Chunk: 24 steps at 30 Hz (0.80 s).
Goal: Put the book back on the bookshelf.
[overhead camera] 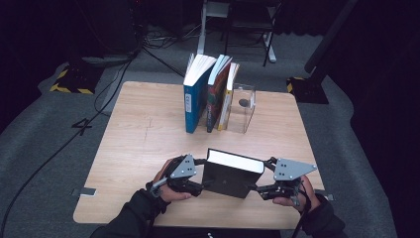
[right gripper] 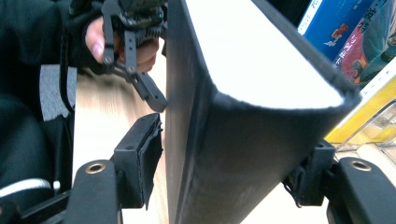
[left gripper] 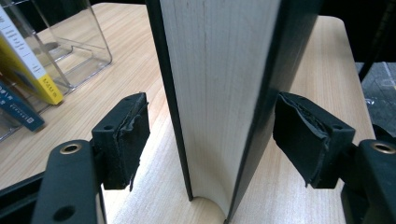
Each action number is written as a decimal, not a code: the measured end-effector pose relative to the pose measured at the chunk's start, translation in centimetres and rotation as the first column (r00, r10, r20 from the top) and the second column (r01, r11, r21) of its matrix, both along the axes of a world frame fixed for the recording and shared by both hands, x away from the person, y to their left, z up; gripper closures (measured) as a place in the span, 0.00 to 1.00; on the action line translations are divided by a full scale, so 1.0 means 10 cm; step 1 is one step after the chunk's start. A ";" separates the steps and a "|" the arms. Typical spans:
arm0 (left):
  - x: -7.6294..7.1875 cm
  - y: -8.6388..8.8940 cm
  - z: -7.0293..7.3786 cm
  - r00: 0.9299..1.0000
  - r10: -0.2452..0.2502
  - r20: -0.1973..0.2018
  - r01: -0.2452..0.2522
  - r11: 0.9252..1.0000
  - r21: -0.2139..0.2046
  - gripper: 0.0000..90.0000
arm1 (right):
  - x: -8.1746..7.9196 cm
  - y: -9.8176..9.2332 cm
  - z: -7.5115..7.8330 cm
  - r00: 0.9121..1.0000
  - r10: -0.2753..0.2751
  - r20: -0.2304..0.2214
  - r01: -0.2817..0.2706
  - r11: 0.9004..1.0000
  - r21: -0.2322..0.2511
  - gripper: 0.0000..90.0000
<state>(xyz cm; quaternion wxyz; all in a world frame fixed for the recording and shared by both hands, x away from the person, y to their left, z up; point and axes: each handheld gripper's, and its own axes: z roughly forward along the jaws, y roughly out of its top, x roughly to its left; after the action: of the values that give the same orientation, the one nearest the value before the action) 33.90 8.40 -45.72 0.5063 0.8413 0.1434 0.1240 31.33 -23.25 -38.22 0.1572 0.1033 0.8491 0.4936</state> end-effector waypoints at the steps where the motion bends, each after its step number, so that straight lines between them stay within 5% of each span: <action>1: 0.00 0.00 -0.02 1.000 0.008 0.000 -0.008 1.000 0.005 0.31 | -0.01 0.01 0.02 1.000 -0.004 -0.004 0.004 1.000 0.006 0.41; 12: 0.02 -0.09 -0.11 1.000 0.022 -0.013 -0.022 1.000 0.015 0.34 | 0.03 0.16 0.09 0.997 -0.036 -0.064 0.039 0.999 0.039 0.49; 24: 0.04 -0.13 -0.13 0.999 0.025 -0.020 -0.025 1.000 0.013 0.34 | 0.08 0.23 0.07 0.992 -0.060 -0.108 0.061 0.998 0.012 0.54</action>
<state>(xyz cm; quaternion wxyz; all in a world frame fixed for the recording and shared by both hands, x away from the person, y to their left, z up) 34.31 7.06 -46.99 0.4978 0.8438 0.1585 0.1227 32.13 -20.95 -37.48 0.1251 0.1568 0.8490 0.4889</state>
